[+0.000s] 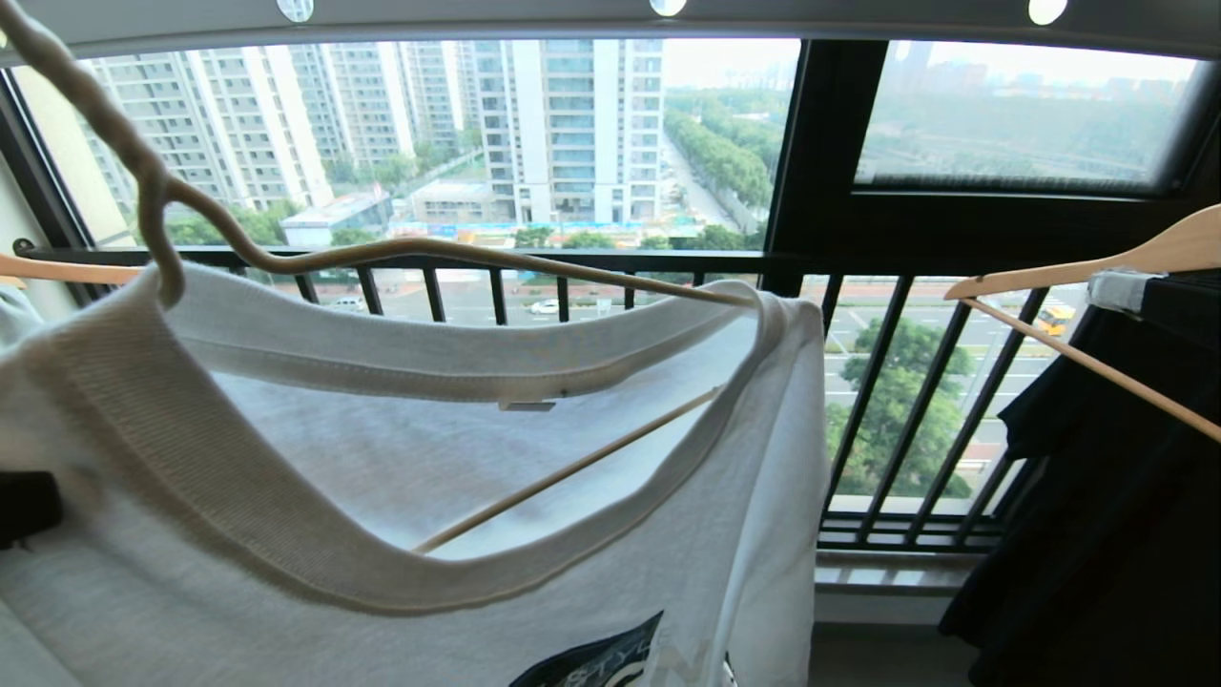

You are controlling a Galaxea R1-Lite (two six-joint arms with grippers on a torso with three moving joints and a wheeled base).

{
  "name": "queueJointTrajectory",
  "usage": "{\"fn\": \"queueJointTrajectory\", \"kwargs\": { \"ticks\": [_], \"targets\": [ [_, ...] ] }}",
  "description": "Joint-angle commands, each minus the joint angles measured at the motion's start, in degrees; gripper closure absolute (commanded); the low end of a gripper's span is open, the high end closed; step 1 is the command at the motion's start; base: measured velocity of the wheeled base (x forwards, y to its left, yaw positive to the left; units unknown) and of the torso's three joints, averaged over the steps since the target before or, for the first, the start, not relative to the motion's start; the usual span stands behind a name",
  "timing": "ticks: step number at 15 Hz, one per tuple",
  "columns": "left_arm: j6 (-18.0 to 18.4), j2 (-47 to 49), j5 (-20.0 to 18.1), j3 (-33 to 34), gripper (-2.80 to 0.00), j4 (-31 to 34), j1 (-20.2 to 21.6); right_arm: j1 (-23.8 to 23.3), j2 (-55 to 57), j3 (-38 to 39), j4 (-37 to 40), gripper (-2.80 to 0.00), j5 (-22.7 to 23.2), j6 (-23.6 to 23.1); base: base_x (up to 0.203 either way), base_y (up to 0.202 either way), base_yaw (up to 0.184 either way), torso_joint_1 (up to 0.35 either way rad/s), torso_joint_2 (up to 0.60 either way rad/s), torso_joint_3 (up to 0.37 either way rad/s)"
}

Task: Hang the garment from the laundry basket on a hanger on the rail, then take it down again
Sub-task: Hang the clothes rack on the clothesline

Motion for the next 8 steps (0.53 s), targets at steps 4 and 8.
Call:
{"fn": "queueJointTrajectory", "kwargs": {
  "ticks": [4,8],
  "targets": [
    [0.75,0.33,3.22,0.63,0.00,-0.01,0.09,0.02,-0.19,-0.01,-0.04,0.00,-0.08,-0.06,0.000,0.000,0.000,0.000,0.00,0.000],
    [1.63,0.42,5.01,0.31,0.00,-0.01,0.09,0.00,-0.20,0.03,-0.04,0.00,-0.08,-0.06,0.000,0.000,0.000,0.000,0.00,0.000]
  ]
}}
